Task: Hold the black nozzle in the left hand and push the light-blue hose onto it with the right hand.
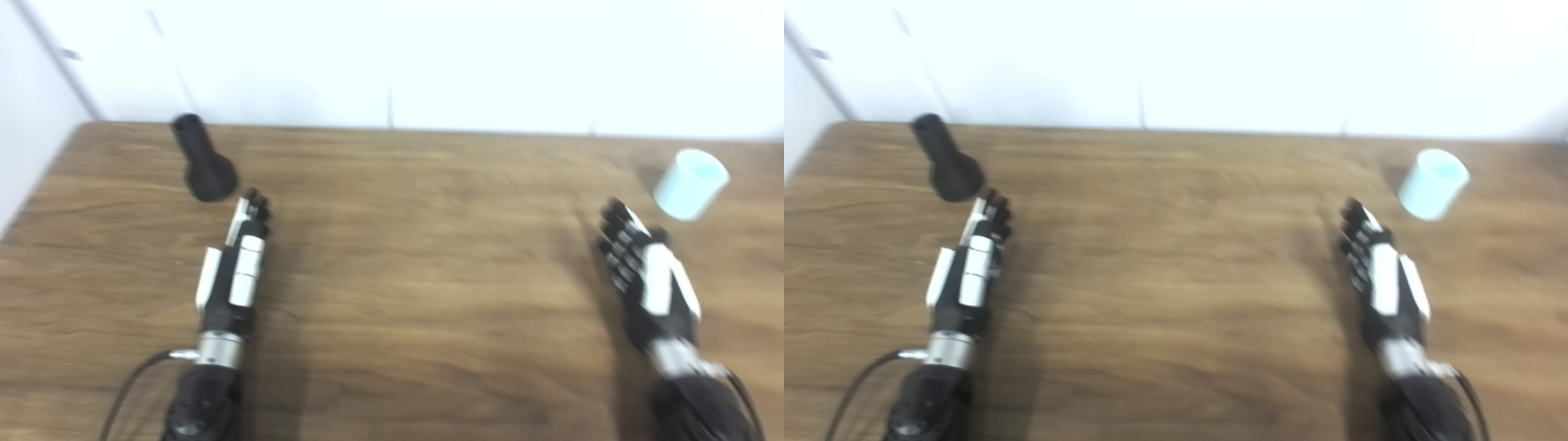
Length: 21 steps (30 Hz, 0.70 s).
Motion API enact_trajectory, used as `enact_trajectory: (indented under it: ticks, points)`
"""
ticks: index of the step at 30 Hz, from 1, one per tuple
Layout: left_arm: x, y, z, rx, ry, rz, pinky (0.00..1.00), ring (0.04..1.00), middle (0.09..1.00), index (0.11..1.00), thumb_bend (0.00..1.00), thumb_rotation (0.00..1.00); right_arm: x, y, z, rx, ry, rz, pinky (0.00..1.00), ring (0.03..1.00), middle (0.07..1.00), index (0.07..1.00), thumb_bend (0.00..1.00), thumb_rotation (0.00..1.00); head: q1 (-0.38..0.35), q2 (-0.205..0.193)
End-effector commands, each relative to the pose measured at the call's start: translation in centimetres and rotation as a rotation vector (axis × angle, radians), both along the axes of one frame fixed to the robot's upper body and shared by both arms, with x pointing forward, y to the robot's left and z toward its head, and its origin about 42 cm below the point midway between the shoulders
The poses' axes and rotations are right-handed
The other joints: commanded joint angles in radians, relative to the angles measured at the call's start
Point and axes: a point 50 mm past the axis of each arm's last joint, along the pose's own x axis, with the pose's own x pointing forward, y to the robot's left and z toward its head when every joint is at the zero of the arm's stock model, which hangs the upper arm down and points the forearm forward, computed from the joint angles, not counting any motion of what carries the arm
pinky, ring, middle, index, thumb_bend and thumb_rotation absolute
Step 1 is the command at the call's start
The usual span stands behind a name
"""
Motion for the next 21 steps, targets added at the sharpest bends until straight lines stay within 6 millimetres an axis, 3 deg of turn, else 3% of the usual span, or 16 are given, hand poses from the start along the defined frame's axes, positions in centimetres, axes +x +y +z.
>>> enact_trajectory:
  ticks: [1,8,14,21]
  points:
    - [-0.1,-0.9,-0.9,-0.012,-0.005,0.0,1.0,0.99,0.976,0.984,0.45,0.93,0.4,-0.7,0.6,-0.011,-0.053,0.007,0.96,0.972,0.947,0.939,0.59,1.0,0.022,-0.016]
    - [0.1,-2.4,-1.9,-0.037,-0.003,-0.004,1.0,1.0,0.983,0.981,0.44,0.91,0.5,-2.5,-0.5,-0.016,-0.045,0.007,0.93,0.964,0.942,0.944,0.57,1.0,0.099,-0.082]
    - [0.2,-2.8,-2.3,-0.051,0.002,-0.016,1.0,1.0,0.991,0.995,0.44,0.89,0.4,-2.9,-1.1,-0.011,-0.043,0.035,0.96,0.998,0.979,0.978,0.63,1.0,0.117,-0.118]
    - [0.3,-2.8,-2.5,-0.05,0.001,-0.019,1.0,1.0,0.992,0.996,0.44,0.89,0.6,-3.4,-1.5,0.015,-0.031,0.029,0.95,0.976,0.948,0.944,0.58,1.0,0.116,-0.139]
